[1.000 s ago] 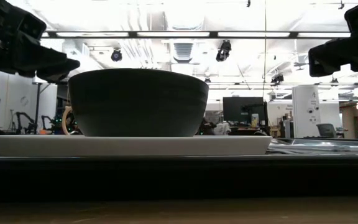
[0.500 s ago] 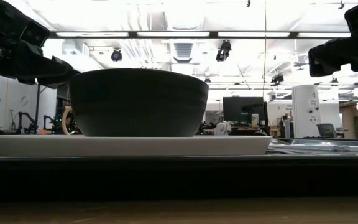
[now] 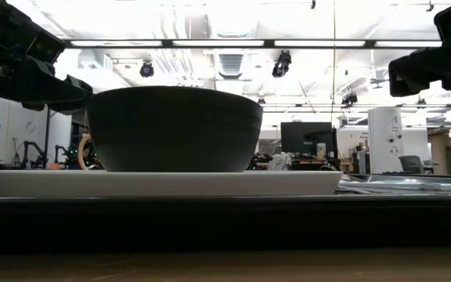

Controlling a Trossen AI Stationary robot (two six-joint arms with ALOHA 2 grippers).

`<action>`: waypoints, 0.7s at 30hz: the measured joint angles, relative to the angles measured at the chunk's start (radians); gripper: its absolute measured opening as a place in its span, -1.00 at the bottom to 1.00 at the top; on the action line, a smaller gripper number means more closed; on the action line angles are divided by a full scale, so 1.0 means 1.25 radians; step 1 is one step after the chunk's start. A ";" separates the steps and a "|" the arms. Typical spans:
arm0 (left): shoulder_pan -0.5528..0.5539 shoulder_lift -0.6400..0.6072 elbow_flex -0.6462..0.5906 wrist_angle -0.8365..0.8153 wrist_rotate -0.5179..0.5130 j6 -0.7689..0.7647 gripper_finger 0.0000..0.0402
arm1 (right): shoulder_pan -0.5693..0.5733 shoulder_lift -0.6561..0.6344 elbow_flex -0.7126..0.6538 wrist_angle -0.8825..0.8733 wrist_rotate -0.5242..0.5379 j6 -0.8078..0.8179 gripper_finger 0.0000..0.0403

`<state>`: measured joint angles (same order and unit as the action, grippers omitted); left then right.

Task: Set up tray
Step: Return to Home Position

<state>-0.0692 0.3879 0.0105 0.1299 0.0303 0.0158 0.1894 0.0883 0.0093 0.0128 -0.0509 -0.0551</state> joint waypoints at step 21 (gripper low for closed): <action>0.000 0.000 0.000 0.000 0.000 0.000 -0.35 | 0.000 0.000 0.000 0.000 0.000 0.001 -0.39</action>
<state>-0.0694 0.3878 0.0105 0.1301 0.0305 0.0162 0.1894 0.0883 0.0093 0.0127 -0.0509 -0.0533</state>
